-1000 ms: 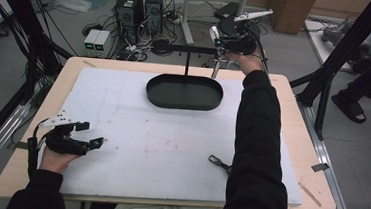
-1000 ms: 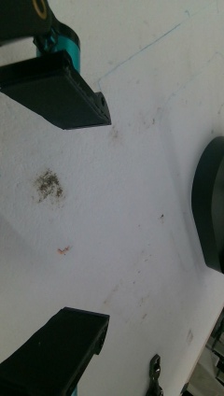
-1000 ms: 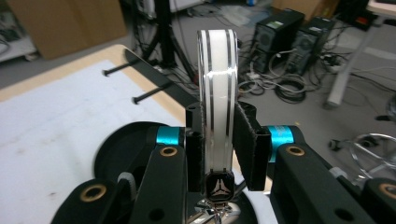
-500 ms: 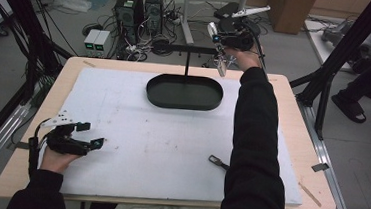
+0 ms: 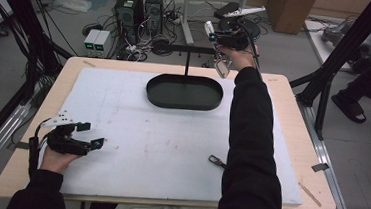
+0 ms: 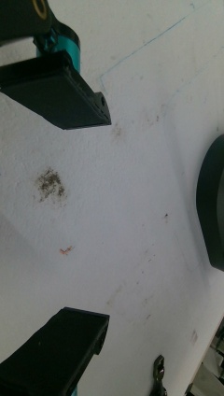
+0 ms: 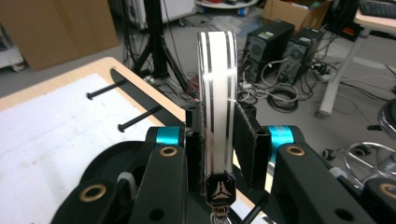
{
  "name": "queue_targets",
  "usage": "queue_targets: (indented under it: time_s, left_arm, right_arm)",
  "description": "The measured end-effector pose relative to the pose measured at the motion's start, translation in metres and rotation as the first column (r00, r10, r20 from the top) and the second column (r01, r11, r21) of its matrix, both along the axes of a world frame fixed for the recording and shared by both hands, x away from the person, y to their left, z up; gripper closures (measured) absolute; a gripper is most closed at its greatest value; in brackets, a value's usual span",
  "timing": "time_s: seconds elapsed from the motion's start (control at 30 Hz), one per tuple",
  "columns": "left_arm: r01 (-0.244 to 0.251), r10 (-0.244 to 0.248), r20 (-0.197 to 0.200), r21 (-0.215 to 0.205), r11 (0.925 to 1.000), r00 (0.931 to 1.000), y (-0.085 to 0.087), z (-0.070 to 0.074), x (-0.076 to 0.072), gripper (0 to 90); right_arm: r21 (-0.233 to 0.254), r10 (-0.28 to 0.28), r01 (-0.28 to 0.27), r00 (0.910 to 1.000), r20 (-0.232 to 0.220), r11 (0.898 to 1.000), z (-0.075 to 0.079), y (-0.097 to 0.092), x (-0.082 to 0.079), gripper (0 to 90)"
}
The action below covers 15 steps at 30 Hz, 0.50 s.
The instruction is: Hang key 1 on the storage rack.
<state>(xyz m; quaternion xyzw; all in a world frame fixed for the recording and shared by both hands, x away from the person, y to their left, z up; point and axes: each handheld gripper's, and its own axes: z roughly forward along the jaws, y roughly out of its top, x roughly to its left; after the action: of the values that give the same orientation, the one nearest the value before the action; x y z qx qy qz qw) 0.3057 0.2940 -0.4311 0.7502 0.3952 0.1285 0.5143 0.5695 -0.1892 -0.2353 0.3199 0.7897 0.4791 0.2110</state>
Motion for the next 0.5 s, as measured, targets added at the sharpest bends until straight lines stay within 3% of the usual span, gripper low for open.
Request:
queue_targets:
  time_s: [0.07,0.23,0.37,0.5]
  left_arm:
    - [0.001,-0.001,-0.002,0.0,1.0,1.0,0.0,0.0,0.0,6.1]
    - [-0.002,0.002,-0.005,-0.005,1.0,1.0,-0.001,-0.001,0.0,6.1]
    - [0.003,-0.003,-0.006,0.004,1.0,1.0,-0.001,0.0,0.0,6.1]
    - [0.004,-0.004,-0.007,0.002,1.0,1.0,-0.001,-0.001,0.0,6.1]
  right_arm:
    - [-0.007,-0.028,0.028,0.9996,0.003,1.0,-0.001,0.001,0.002,75.2]
    - [0.045,-0.085,0.085,0.9964,0.005,0.995,-0.003,0.003,0.005,75.1]
    - [-0.009,-0.172,0.172,0.985,0.014,0.985,-0.01,0.013,0.008,74.8]
    - [0.019,-0.233,0.233,0.9725,0.003,0.972,-0.015,0.014,0.011,74.4]
